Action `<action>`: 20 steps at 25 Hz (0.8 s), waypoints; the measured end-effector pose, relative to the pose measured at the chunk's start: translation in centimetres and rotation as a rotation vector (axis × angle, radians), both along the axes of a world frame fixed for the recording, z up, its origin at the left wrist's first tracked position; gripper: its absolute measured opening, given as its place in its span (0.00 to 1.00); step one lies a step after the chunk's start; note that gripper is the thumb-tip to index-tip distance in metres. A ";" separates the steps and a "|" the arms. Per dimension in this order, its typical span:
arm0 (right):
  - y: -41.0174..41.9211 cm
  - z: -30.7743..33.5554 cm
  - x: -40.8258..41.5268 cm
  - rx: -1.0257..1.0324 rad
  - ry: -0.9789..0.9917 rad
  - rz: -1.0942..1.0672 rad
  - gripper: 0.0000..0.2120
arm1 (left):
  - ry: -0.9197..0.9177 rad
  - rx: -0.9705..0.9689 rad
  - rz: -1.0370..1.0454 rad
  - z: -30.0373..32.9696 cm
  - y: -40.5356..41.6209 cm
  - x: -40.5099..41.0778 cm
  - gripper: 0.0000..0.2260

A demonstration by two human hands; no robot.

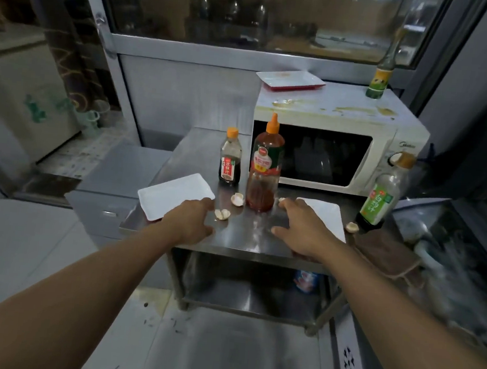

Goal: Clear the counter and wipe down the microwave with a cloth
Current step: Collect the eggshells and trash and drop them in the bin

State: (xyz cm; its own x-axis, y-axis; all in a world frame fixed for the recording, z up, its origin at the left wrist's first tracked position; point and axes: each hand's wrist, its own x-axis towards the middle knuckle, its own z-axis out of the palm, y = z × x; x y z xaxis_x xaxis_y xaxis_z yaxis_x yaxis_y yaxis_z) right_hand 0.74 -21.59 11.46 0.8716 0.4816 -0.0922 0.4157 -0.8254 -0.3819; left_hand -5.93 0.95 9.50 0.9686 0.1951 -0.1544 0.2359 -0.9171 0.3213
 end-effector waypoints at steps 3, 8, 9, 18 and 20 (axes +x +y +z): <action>1.6 -2.7 2.6 0.023 0.049 -0.032 0.26 | 0.021 -0.005 -0.031 -2.6 1.5 3.2 0.25; 3.2 -6.2 6.4 0.027 0.080 -0.048 0.21 | 0.049 -0.040 0.003 -6.7 2.6 7.6 0.27; 3.5 -6.8 7.2 0.032 0.078 -0.038 0.20 | 0.049 -0.045 0.021 -7.5 2.8 8.4 0.27; 3.9 -10.5 11.8 0.017 0.154 0.024 0.25 | 0.011 -0.048 0.146 -12.9 2.3 13.1 0.32; 3.8 -11.1 12.1 0.024 0.163 0.034 0.26 | 0.018 -0.035 0.160 -13.7 2.1 13.5 0.32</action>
State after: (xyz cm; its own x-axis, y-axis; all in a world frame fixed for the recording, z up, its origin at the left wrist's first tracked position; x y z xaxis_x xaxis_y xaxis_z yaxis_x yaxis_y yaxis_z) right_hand 12.83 -17.84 0.33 0.8293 0.5140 -0.2192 0.3737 -0.8018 -0.4663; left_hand 7.59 3.02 -4.22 0.9225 0.3409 -0.1813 0.3843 -0.8557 0.3464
